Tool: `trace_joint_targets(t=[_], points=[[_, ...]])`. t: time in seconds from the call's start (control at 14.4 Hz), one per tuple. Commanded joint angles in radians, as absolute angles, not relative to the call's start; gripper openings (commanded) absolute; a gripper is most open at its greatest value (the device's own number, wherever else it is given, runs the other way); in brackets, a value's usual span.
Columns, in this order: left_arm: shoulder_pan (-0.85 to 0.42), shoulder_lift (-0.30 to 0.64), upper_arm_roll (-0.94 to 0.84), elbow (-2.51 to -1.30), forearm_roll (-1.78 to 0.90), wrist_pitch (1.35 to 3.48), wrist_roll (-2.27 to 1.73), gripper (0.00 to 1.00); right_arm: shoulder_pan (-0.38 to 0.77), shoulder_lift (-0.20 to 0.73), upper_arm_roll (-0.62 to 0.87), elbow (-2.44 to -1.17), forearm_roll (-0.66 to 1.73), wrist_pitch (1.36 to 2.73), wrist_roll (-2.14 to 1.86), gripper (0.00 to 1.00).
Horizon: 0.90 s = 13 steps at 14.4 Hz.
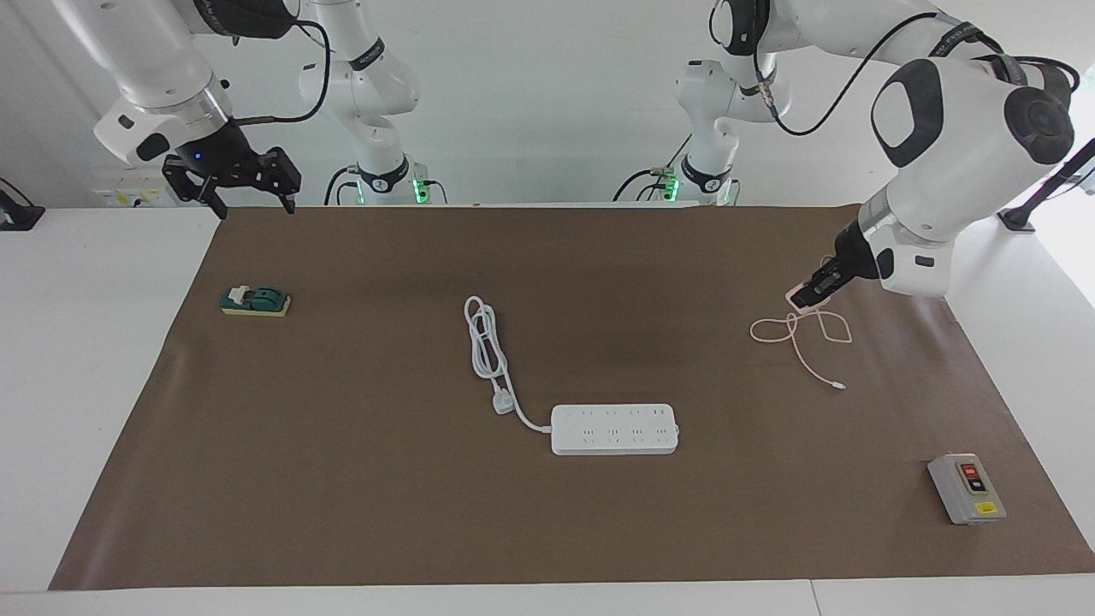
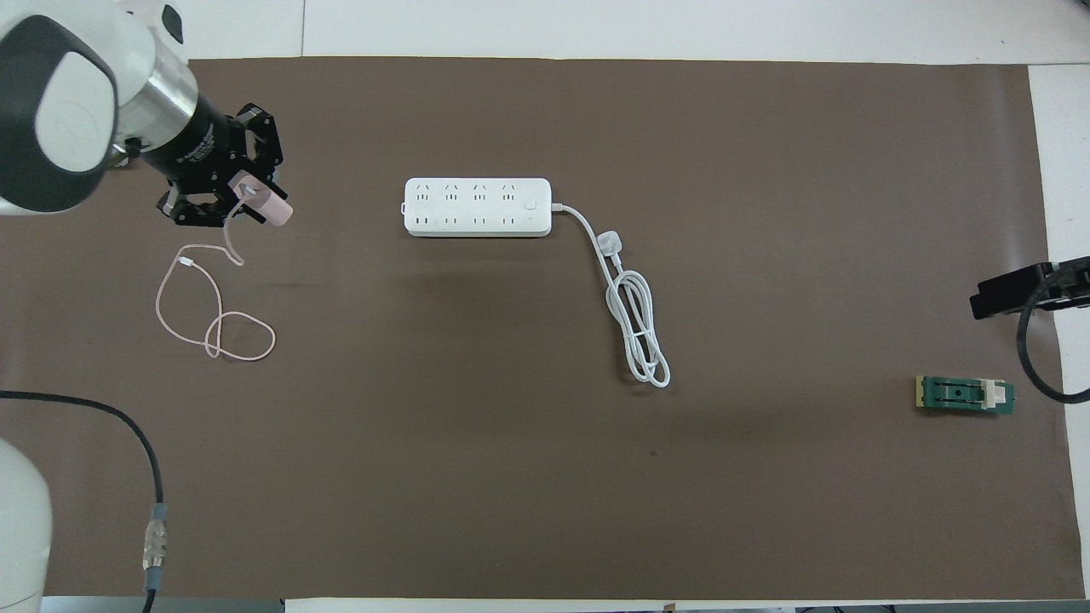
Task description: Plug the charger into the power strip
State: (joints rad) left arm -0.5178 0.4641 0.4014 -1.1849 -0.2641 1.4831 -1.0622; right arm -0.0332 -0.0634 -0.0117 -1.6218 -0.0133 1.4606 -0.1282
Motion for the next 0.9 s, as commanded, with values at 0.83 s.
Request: trace_joint_targets(t=[0.83], points=[[-0.704,0.606,0.417,-1.359,-0.288,1.943,-1.768,0.0,-0.057,-0.061,0.002,-1.611,-0.017,1.47,-0.118,1.0]])
